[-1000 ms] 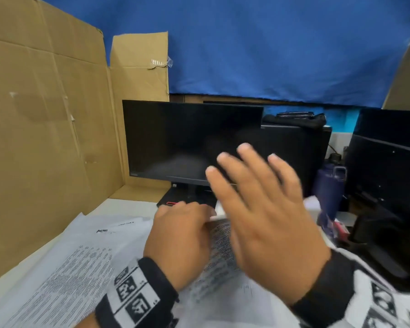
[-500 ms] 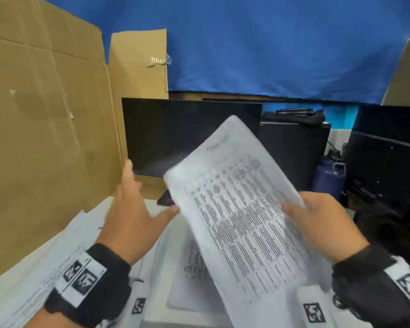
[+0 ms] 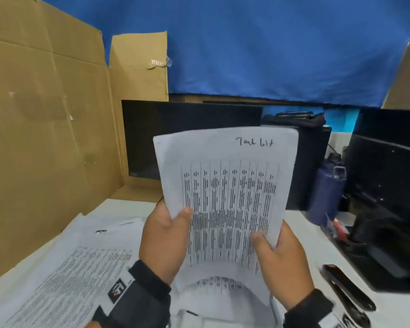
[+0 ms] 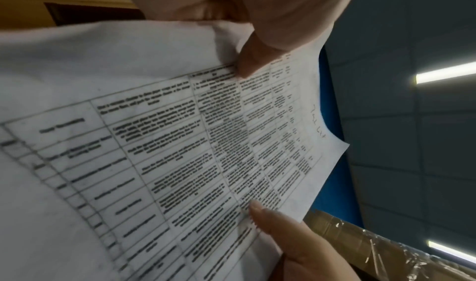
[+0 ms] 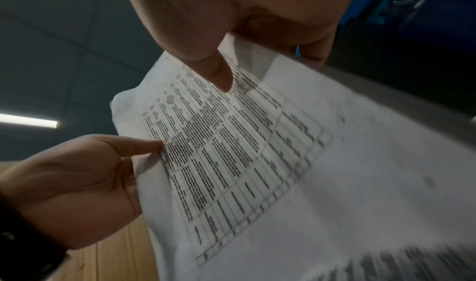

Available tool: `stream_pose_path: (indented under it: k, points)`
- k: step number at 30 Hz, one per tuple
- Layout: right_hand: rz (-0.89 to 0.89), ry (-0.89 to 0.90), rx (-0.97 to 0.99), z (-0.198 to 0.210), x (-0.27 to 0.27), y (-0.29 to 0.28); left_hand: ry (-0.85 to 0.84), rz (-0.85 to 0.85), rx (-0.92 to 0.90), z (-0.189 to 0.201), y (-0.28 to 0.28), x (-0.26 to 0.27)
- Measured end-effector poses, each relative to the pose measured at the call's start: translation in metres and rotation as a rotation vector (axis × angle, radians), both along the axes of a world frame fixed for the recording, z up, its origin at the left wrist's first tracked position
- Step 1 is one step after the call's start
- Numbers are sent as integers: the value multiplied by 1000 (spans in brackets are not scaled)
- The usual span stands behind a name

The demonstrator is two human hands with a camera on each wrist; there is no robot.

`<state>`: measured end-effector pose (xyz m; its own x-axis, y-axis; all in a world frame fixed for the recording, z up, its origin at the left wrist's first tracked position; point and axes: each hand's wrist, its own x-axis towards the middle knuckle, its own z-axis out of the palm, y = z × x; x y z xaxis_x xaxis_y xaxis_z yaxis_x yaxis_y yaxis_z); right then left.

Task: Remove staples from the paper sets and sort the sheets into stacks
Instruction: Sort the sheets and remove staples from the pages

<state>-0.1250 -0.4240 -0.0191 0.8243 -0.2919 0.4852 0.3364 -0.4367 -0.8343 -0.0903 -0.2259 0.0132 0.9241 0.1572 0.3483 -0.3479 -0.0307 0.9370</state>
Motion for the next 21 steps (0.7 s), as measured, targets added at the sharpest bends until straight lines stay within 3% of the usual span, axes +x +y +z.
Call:
stream_pose_path:
  k: [5,13,21]
  points:
    - [-33,-62,121,10,4,1,83,-66,-131,-11,3,0]
    - [-21,-125,241,52,22,2,48,-75,-195,-11,1,2]
    - [-38,-54,272,47,20,4,85,-52,-105,-29,6,7]
